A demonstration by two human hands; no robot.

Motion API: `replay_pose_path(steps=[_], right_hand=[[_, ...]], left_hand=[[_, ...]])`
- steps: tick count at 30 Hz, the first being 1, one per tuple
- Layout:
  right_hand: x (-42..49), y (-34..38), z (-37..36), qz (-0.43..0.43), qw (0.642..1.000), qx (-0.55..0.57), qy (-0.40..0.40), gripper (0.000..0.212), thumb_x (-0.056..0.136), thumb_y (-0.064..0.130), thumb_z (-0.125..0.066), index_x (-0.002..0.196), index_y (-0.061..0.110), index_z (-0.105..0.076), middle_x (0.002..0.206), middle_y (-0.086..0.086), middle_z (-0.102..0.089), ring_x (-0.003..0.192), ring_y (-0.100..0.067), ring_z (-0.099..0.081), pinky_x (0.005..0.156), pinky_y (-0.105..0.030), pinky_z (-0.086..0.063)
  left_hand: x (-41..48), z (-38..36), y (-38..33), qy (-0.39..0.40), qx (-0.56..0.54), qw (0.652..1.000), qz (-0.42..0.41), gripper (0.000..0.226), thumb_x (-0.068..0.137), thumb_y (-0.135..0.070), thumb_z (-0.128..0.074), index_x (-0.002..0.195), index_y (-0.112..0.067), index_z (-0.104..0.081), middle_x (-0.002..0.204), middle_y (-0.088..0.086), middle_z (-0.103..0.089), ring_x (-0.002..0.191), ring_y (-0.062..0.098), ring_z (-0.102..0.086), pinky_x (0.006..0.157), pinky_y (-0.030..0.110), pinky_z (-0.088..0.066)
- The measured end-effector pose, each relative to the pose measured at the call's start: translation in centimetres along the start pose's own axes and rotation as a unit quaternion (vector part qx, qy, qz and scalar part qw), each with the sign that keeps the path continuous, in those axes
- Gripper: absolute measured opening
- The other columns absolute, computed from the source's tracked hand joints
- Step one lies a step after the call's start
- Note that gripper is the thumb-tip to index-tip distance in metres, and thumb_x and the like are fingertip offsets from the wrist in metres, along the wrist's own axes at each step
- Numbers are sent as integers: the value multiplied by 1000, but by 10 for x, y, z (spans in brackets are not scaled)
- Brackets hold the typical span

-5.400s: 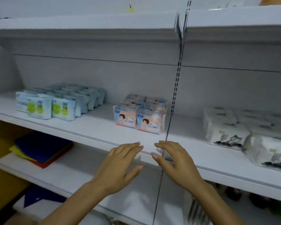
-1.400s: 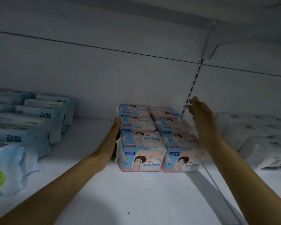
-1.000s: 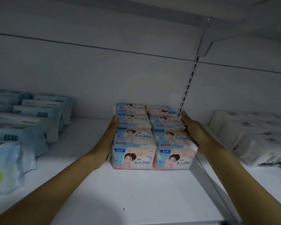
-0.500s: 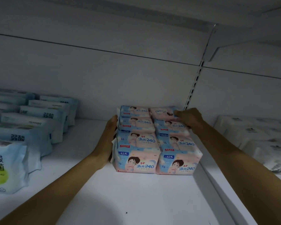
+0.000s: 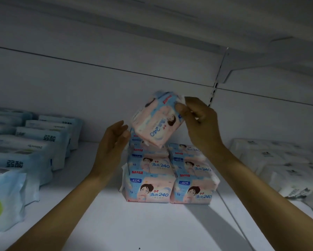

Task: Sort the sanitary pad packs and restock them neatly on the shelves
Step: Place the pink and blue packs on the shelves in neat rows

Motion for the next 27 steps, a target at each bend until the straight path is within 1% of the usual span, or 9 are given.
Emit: replay_pose_path(steps=[3,6,9,13,16,19,22,24,27], right_hand=[[0,15,-21,15,999,0,36,18,95,27,-54,92,15,-67,90,7,-62,82,-9,-62,64,-19,-49],[1,19,-35,19,999,-5,44,25,94,24,-55,83,4,-67,85,-2,-63,78,-12,-61,60,-22,-47],[2,21,-47,-45,996,42,64,11,94,23,-59,88,18,-67,86,8,-64,79,1,-61,63,-13,-44],[-1,23,-55,-208,966,149,46,27,93,31,-60,120,27,-57,110,-3,-66,99,-12,-65,82,-30,-56],[-8,32,-59,-320,920,218,58,51,91,38,-60,135,15,-47,120,-7,-63,100,-12,-65,83,-26,-55],[-24,44,-69,-312,914,227,129,77,74,51,-63,139,20,-38,111,7,-65,99,-4,-64,80,-18,-51],[-29,55,-77,-268,914,284,109,57,65,38,-68,117,20,-54,94,10,-72,86,-5,-70,68,-19,-55],[-25,58,-75,-249,908,331,69,37,68,32,-69,103,22,-63,91,3,-74,87,-15,-72,70,-28,-58],[-20,54,-69,-267,880,389,60,38,72,23,-72,108,14,-64,97,-7,-74,92,-25,-71,77,-38,-59]], left_hand=[[-13,3,-13,12,-14,1000,-12,85,57,-91,-49,121,-35,-49,104,-40,-59,101,-17,-56,72,0,-44],[-15,8,-21,10,-73,997,-8,111,35,-96,-53,121,-25,-50,98,-33,-66,96,-13,-61,69,5,-48],[-13,15,-23,-2,-115,993,-2,109,34,-90,-65,118,-21,-55,102,-12,-72,92,3,-68,66,17,-54],[-9,24,-20,-53,-136,989,-4,115,41,-80,-74,128,-8,-50,120,7,-65,102,16,-68,72,26,-57],[-10,26,-17,-123,-88,987,-52,83,54,-61,-84,119,-23,-48,119,-4,-63,109,9,-63,83,29,-58],[-15,25,-16,-143,-1,983,-118,72,60,-29,-89,112,-38,-41,117,-18,-55,109,-2,-58,85,20,-54],[-23,19,-16,-107,48,981,-156,80,54,-19,-90,114,-38,-39,112,-35,-54,105,-9,-57,81,9,-49],[-28,17,-17,-88,61,980,-167,82,48,-24,-87,113,-38,-40,109,-45,-51,102,-14,-56,79,5,-47],[-29,16,-20,-76,77,979,-174,83,46,-20,-85,113,-39,-41,109,-50,-48,103,-17,-53,80,4,-46]])
Point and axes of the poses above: each hand's wrist, its own x-axis towards the middle knuckle, its own z-axis out of the back of the hand, y = z × x, the point moved 2 cm from there along x, towards the middle knuckle
